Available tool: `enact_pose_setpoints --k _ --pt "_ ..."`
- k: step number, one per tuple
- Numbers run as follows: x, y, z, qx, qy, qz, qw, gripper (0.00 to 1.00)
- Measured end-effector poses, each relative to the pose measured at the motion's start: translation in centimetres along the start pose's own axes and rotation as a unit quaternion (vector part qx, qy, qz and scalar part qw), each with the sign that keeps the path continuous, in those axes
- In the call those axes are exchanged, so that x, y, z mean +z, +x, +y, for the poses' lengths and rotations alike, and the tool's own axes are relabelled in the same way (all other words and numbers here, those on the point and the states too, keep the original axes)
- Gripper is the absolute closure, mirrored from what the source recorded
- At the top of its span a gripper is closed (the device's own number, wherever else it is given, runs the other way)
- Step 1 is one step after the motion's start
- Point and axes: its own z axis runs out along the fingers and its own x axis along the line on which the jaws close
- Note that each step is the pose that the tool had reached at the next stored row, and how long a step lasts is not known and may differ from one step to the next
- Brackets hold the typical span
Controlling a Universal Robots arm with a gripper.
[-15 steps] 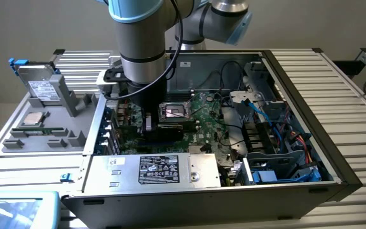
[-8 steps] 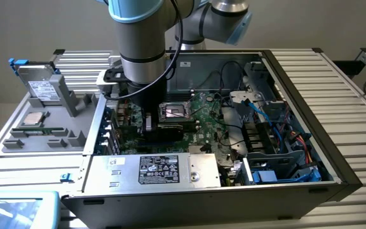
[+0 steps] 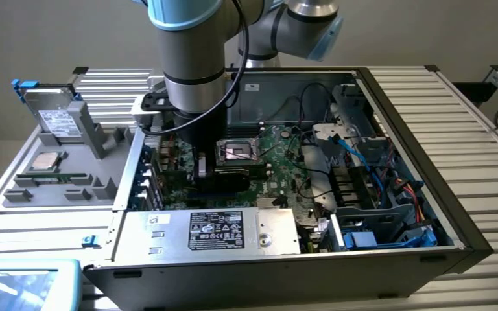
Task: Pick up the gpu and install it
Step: 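Insert the gpu into the slot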
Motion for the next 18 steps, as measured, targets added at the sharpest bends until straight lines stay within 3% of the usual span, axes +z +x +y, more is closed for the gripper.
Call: enact_pose_setpoints --k 18 --pt "0.04 0.05 -0.15 0.000 0.0001 -0.0002 1.0000 0.71"
